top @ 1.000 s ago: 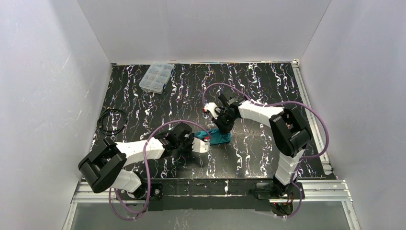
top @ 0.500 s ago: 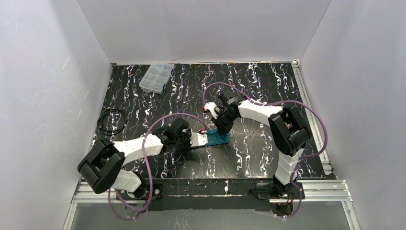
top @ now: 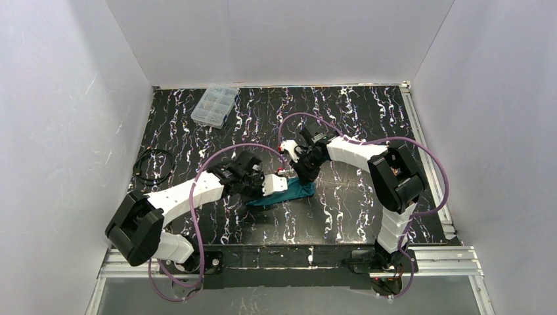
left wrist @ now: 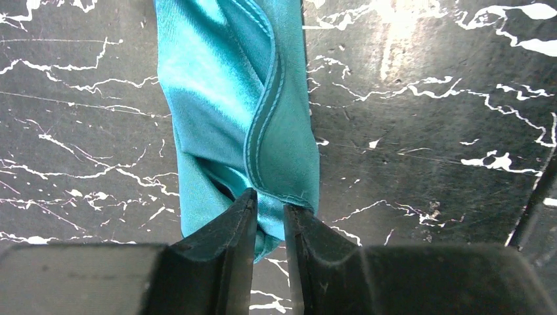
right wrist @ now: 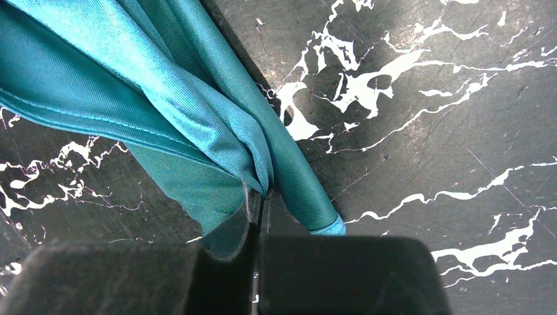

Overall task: Fold the napkin into a case and place the utensils inside
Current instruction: Stuff the top corner of the smaller-rectangle-folded napkin into the folded napkin.

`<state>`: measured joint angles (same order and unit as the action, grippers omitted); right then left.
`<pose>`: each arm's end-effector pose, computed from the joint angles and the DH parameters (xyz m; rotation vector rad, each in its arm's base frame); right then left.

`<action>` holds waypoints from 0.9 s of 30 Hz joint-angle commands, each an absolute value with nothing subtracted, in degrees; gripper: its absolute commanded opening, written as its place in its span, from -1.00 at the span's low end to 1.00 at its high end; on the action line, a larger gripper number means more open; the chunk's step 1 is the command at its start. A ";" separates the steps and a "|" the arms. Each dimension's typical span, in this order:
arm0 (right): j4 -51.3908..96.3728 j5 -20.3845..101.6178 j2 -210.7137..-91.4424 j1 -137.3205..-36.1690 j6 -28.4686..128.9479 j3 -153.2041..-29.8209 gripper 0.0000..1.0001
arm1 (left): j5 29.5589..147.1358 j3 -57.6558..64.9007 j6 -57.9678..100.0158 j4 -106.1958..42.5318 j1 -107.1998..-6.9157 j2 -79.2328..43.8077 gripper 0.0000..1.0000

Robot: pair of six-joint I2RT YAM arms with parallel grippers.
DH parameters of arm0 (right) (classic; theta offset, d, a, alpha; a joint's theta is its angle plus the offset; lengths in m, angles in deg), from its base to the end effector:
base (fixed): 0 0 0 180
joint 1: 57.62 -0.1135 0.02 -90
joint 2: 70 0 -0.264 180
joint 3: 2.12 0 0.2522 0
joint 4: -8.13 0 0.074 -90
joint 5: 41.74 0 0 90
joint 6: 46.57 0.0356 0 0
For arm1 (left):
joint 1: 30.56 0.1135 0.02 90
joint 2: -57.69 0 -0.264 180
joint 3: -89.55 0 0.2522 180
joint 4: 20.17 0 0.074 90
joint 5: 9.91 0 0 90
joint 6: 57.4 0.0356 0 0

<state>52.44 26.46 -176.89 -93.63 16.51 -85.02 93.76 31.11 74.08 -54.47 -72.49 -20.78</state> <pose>0.2889 0.2263 0.1641 -1.5169 2.2850 0.5678 0.1934 -0.1850 0.1976 1.7383 1.8055 -0.3033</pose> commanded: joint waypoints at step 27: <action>56.18 24.10 -180.63 -93.58 16.62 -85.05 -0.97 | 84.13 23.86 73.48 -57.56 -67.13 -15.55 -0.49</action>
